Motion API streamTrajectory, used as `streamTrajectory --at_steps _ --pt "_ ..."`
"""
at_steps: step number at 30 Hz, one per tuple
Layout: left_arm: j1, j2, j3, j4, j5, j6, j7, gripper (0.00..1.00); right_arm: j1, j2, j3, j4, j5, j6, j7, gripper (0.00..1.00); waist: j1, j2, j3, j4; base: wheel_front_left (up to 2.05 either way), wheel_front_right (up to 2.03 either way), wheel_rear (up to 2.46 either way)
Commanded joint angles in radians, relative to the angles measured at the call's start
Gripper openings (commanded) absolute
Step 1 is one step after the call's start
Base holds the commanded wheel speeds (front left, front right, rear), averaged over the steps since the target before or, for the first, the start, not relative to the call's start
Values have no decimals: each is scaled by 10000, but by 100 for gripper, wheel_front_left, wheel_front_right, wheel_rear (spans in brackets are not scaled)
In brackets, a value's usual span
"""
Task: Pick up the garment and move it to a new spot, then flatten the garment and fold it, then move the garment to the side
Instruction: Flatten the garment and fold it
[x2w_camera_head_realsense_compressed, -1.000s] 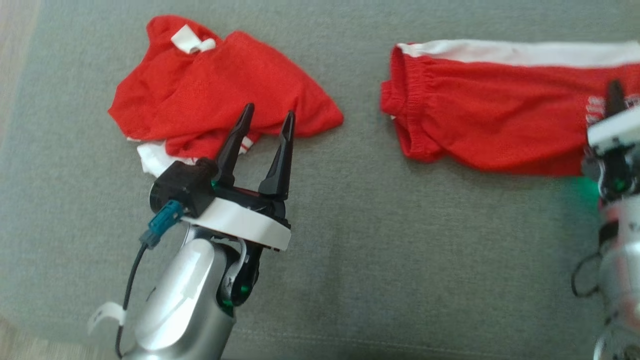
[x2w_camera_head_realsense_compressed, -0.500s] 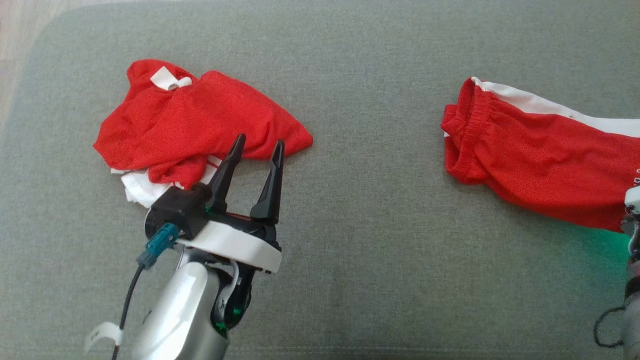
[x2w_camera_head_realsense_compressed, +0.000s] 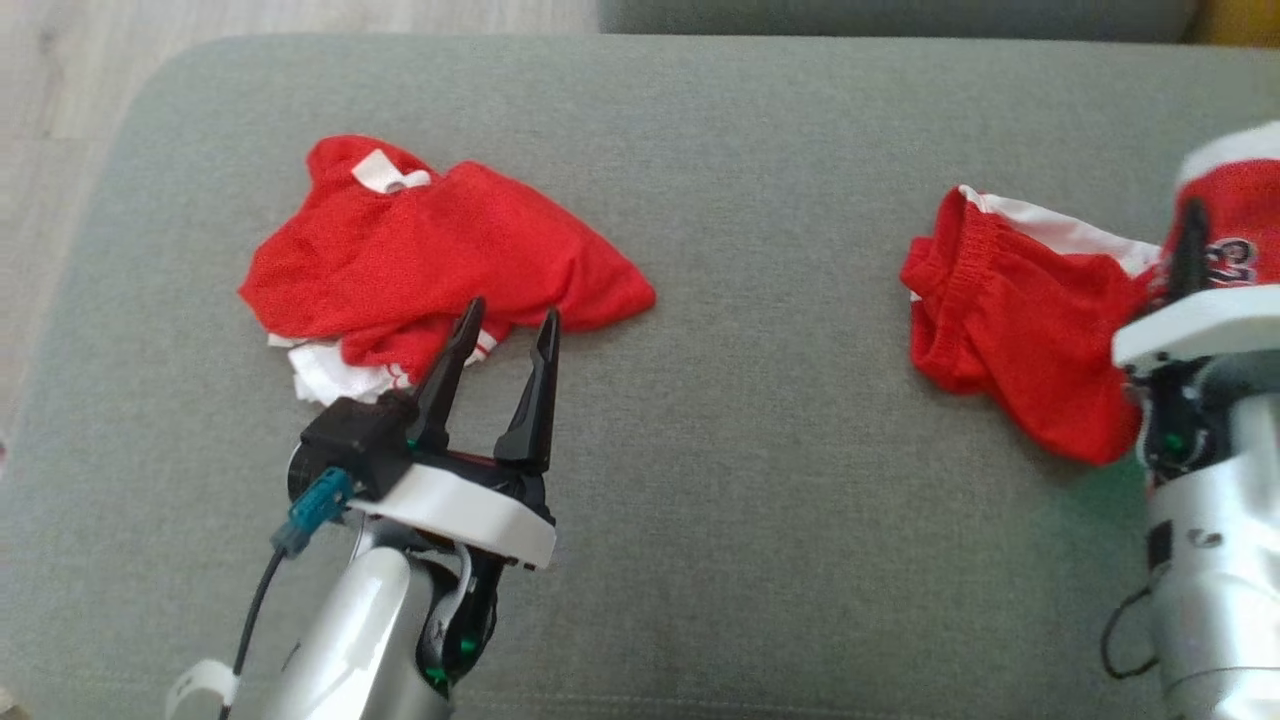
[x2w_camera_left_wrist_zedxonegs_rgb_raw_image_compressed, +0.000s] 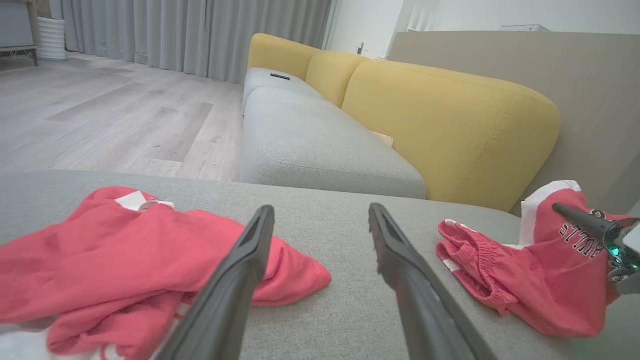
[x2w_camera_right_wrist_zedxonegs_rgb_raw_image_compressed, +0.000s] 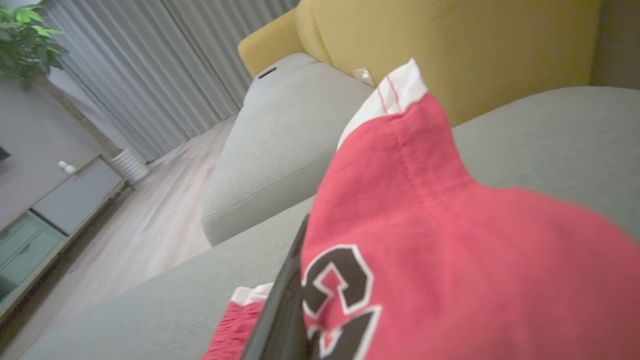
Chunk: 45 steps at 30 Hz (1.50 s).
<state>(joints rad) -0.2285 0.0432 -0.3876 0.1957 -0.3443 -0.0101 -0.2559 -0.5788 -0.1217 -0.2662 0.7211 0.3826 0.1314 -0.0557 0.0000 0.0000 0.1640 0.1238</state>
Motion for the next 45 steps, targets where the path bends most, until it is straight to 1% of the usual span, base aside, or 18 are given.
streamTrajectory --at_steps 1,7,12,13,14,15,17,19,20,30,31,35,39,42,45 --pt "-125 70 360 -313 -55 -22 -59 100 49 153 520 -474 141 -7 -72 0 0 0 -129 148 0 0 0" --pt "-1 70 368 -312 -132 -35 -59 100 506 327 1872 -719 384 -7 -74 0 0 0 -267 495 0 0 0" --pt "47 70 368 -358 -166 -10 -59 100 562 337 2579 -369 451 -7 -107 0 0 0 -222 731 0 0 0" --pt "48 70 355 -361 -169 -16 -59 100 533 331 2687 -265 466 -7 -145 19 0 0 -206 774 0 0 0" --pt "45 70 331 -363 -177 -18 -59 100 503 320 2784 -158 472 -7 -199 63 0 0 -183 827 0 0 0" --pt "44 70 315 -367 -187 -9 -59 100 470 318 2885 -36 481 -7 -228 100 0 0 -168 864 0 0 0" --pt "52 70 296 -377 -228 25 -59 100 406 343 3138 159 548 -7 -296 100 0 0 -129 938 0 0 0" --pt "79 70 323 -430 -577 71 -59 100 367 369 3416 321 617 -7 -364 100 0 0 -78 1003 0 0 0" --pt "79 70 323 -430 -577 71 -59 100 367 369 3416 321 617 -7 -364 100 0 0 -78 1003 0 0 0" --pt "92 70 257 -451 -608 131 -59 100 446 526 5001 886 1127 -7 -543 100 0 0 -71 1033 0 0 0" --pt "114 70 269 -439 -608 142 -59 100 472 563 5360 909 1327 -7 -478 100 0 0 -97 968 0 0 0" --pt "137 70 275 -418 -608 147 -59 100 573 618 6133 911 1856 -7 -35 100 0 0 -184 750 0 0 0" --pt "144 70 351 -392 -575 144 -59 100 648 634 6838 555 2386 -7 232 100 0 0 -290 425 0 0 0" --pt "141 70 445 -373 -534 119 -59 100 692 501 7268 81 2645 -7 181 100 0 0 -420 126 0 0 0" --pt "147 70 566 -386 -486 98 -59 100 739 212 7420 -470 2735 -7 -95 100 0 0 -557 -214 0 0 0"
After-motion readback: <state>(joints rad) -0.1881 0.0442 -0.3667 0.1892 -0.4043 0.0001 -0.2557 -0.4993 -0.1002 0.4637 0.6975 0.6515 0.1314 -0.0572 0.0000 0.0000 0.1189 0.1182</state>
